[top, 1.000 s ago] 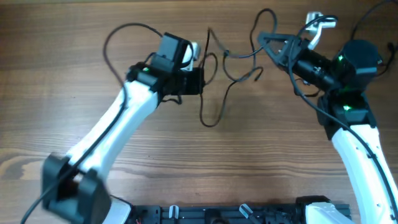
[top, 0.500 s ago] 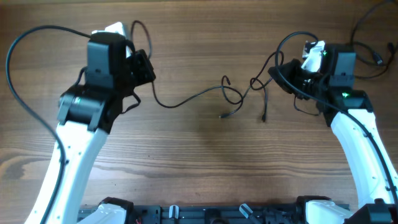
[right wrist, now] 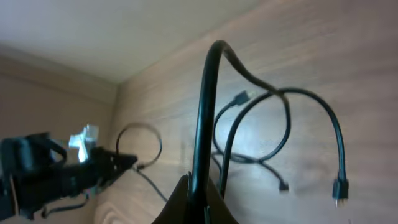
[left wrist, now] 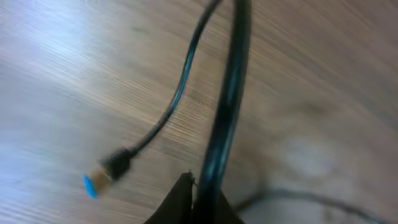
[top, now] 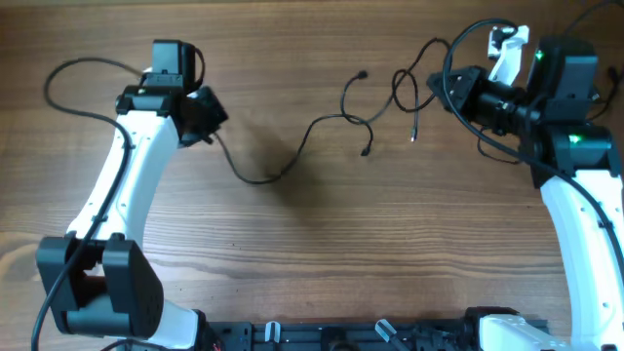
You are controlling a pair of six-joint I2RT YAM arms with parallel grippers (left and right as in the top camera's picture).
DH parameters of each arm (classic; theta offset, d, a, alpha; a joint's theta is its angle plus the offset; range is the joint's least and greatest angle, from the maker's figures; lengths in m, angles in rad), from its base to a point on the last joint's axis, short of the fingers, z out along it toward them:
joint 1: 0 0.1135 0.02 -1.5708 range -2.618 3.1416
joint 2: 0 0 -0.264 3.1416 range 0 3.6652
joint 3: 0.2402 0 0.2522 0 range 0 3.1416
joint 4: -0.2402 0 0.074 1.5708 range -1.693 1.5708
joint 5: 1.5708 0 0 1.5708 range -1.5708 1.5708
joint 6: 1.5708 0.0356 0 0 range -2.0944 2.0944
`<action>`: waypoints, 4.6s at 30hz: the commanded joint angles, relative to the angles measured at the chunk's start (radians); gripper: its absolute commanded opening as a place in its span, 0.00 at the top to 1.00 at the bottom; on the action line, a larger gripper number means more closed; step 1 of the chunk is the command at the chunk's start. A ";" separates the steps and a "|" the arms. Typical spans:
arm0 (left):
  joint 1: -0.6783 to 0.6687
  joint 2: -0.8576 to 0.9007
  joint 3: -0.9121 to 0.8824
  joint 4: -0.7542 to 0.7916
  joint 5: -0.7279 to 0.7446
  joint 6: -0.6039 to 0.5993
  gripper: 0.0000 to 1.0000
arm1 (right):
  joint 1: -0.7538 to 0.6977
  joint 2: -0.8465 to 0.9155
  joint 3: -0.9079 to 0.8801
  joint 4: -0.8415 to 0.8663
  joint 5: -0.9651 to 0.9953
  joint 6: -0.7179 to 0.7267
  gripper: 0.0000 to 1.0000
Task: Untangle cables
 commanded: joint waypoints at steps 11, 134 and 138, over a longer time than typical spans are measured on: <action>-0.240 0.046 0.001 0.150 0.398 0.279 0.07 | 0.085 0.146 -0.001 -0.060 -0.001 -0.039 0.96; -0.212 -0.202 0.002 0.415 0.923 -0.205 0.96 | 0.100 0.251 0.028 0.360 -0.565 -0.122 0.04; -0.212 -0.202 0.002 0.429 0.819 -0.409 0.96 | 0.100 0.251 0.028 0.166 -0.608 -0.363 0.06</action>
